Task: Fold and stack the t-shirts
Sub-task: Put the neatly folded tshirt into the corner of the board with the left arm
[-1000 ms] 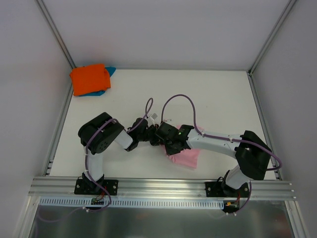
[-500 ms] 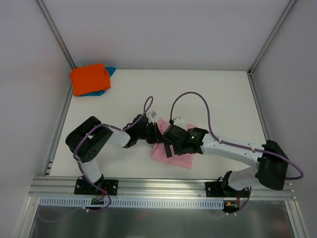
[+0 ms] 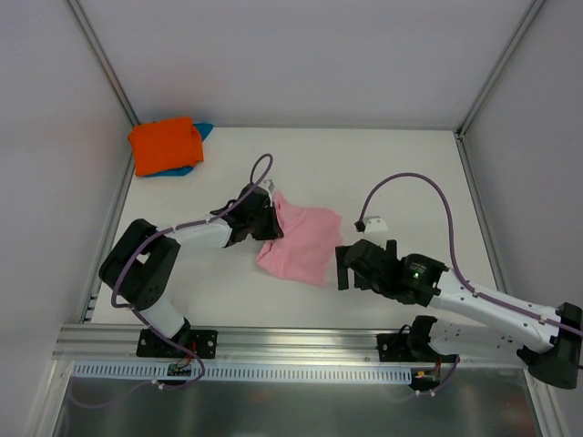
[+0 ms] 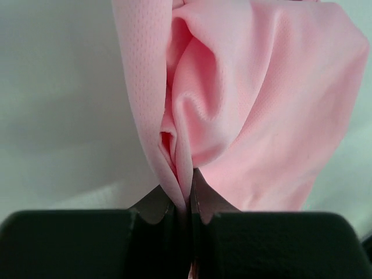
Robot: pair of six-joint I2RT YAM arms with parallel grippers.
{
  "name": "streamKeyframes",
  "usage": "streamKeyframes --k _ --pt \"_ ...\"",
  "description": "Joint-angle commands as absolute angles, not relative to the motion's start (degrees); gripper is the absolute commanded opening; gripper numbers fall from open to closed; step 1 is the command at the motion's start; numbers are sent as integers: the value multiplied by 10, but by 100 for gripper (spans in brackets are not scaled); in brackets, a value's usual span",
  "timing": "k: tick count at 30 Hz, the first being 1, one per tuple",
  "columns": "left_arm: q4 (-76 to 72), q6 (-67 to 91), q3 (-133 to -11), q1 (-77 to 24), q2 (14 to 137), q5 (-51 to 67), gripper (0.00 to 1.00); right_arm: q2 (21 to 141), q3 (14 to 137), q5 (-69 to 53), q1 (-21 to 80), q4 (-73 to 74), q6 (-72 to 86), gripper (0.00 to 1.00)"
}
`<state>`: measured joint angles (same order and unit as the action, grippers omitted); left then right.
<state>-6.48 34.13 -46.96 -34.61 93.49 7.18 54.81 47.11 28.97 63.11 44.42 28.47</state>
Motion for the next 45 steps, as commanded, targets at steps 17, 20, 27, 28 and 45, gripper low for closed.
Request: streamKeyframes --k 17,20,27,28,45 --pt "148 177 -739 -241 1069 -96 0 394 397 284 633 448 287 100" --pt "169 156 -787 -225 1097 -108 0 381 392 284 633 453 285 99" --pt "217 113 -904 -165 1145 -123 0 369 384 294 633 470 283 99" --pt "220 110 -915 -158 1153 -125 0 368 381 294 633 469 283 100" --pt "249 69 -1120 -63 1262 -117 0 420 374 277 631 457 281 99"
